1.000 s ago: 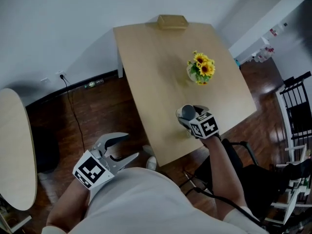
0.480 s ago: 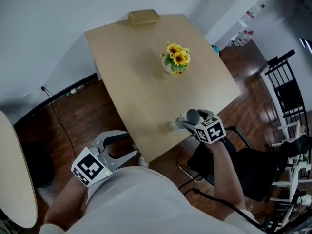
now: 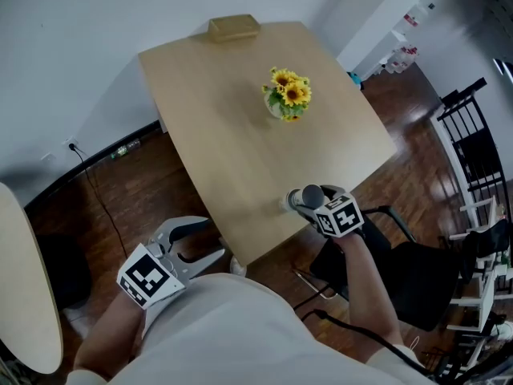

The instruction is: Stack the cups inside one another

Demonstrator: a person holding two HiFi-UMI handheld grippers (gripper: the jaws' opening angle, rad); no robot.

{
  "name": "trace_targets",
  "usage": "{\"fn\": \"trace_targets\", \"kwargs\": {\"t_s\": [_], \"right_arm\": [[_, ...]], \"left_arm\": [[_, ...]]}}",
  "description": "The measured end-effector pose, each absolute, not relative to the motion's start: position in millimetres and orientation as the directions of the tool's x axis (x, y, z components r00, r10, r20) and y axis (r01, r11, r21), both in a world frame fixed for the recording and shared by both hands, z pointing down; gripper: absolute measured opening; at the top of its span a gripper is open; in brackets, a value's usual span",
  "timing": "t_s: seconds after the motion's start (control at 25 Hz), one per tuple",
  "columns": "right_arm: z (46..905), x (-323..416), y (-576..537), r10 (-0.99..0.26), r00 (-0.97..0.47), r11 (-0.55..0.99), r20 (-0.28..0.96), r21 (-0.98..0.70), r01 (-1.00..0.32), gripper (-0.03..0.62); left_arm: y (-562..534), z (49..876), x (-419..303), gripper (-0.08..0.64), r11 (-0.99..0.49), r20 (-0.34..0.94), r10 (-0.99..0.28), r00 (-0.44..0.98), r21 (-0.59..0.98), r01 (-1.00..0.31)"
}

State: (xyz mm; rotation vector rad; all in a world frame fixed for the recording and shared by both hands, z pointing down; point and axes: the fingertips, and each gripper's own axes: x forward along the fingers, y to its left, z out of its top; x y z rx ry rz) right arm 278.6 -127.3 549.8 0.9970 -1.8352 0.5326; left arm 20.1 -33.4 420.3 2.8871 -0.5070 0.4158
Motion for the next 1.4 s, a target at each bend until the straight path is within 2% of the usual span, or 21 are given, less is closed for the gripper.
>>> {"fn": "trace_targets", "kwargs": {"t_s": [0.44, 0.72, 1.0, 1.4], "right_arm": [[539.7, 268.8, -103.1, -0.475, -0.191, 0.485, 0.859, 0.074, -0.872, 0.377], [513.0, 230.4, -25.2, -0.567, -0.188, 0.357, 0.802, 0.034, -0.934, 0.377], [494.0, 206.5, 91.0, -0.619, -0.174, 0.231, 0.766, -0.034, -0.972, 0.379], [472.9, 163.9, 243.3, -0.710, -0.216, 0.151, 0.670, -0.155, -0.976, 0.385]], "left_arm": [[-14.4, 424.1, -23.8, 0.244, -0.920, 0.316, -0.305, 0.898, 0.148, -0.364], [12.7, 445.0, -45.4, 0.242, -0.958, 0.324, -0.142, 0.935, 0.191, -0.212], [46.9, 458.2, -21.5, 0.242, -0.983, 0.338, 0.027, 0.941, 0.180, -0.036], [156.6, 448.7, 24.5, 0.242, -0.968, 0.315, 0.156, 0.936, 0.239, 0.081]]}}
